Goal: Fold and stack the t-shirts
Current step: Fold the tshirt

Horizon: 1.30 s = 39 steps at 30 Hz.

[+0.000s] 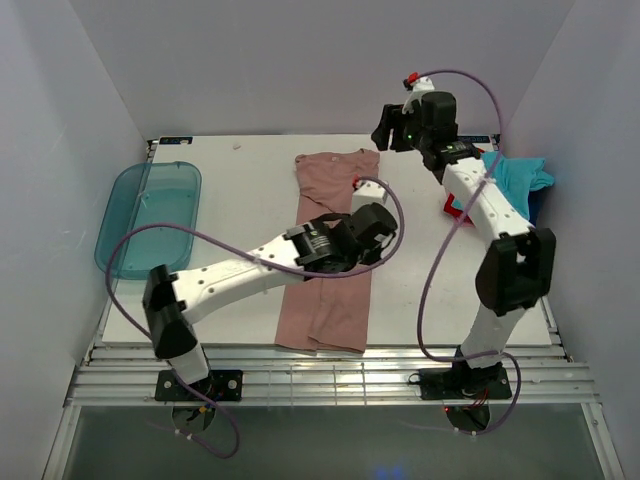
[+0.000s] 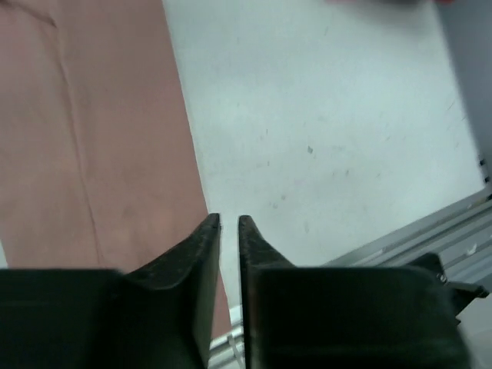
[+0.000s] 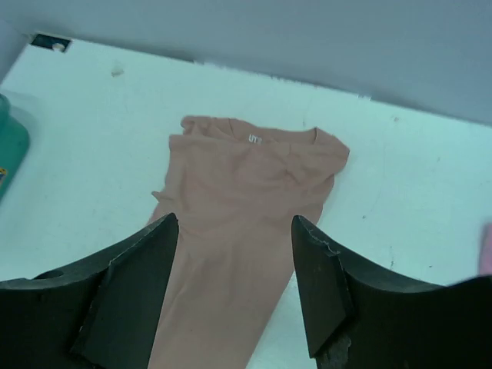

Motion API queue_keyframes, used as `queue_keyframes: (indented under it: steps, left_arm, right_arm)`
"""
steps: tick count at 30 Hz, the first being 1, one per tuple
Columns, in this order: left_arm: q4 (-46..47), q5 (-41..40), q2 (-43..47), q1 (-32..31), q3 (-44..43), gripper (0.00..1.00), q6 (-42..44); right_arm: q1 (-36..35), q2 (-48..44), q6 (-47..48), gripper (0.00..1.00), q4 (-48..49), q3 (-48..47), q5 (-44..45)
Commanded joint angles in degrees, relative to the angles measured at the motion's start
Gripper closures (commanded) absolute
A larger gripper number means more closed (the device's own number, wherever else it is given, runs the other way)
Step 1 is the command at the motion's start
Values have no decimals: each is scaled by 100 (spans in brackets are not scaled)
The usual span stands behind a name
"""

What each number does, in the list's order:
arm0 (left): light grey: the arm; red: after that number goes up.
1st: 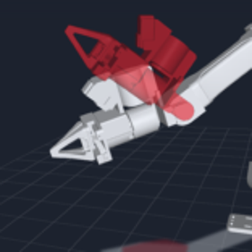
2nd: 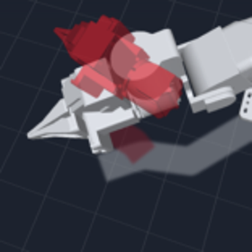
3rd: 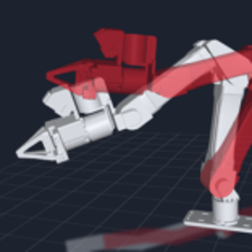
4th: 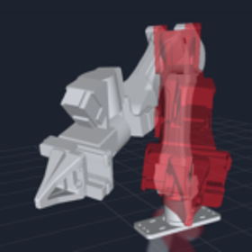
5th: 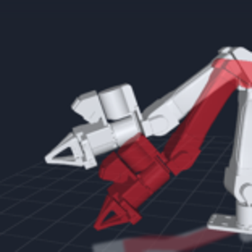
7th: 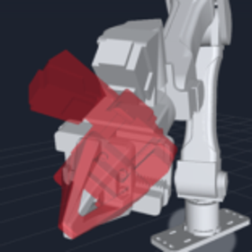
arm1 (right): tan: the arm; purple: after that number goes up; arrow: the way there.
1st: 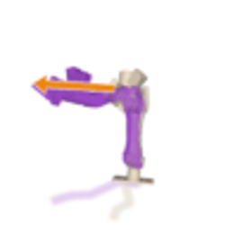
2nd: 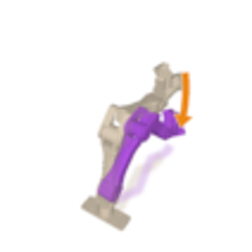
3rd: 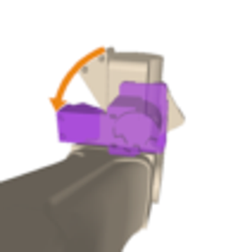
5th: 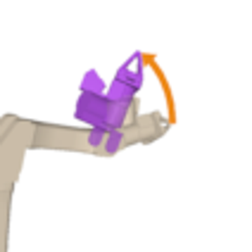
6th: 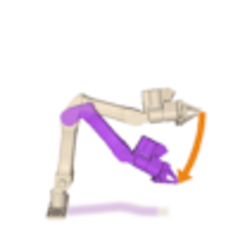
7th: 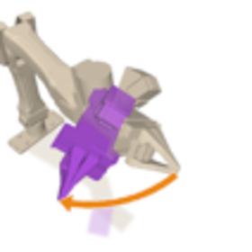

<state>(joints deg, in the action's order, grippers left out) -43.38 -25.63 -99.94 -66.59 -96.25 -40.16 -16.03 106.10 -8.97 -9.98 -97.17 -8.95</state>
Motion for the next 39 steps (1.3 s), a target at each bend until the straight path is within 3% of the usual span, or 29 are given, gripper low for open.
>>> queue_keyframes:
  steps: [1,5,9,13,18,22,33,39]
  left_arm:
    - [4,-767,948,155,997,70,70]
    - [-153,-479,1783,348,2363,36,-359]
    - [-312,22,2310,339,3269,27,-922]
    - [-303,295,2874,339,3981,23,-1230]
    - [-312,567,3261,339,4701,21,-1380]
    - [-330,734,3507,339,5149,14,-1582]
    - [426,1104,3824,339,6223,16,-1750]
    - [953,1034,3815,339,6451,16,-1732]
  right_arm:
    - [-416,-897,352,33,-889,434,832]
    - [-1242,-1688,108,33,-1840,1871,1535]
    - [-2175,-2802,-838,32,-1999,3391,1880]
    - [-3018,-3587,-1835,23,-2078,4503,1940]
    - [-3721,-4071,-2626,22,-2429,5102,2047]
    - [-4143,-4045,-3057,23,-2457,5330,1915]
    - [-5225,-3299,-3989,28,-2070,5603,1923]
    - [-5322,-3149,-4095,34,-1929,5709,2037]
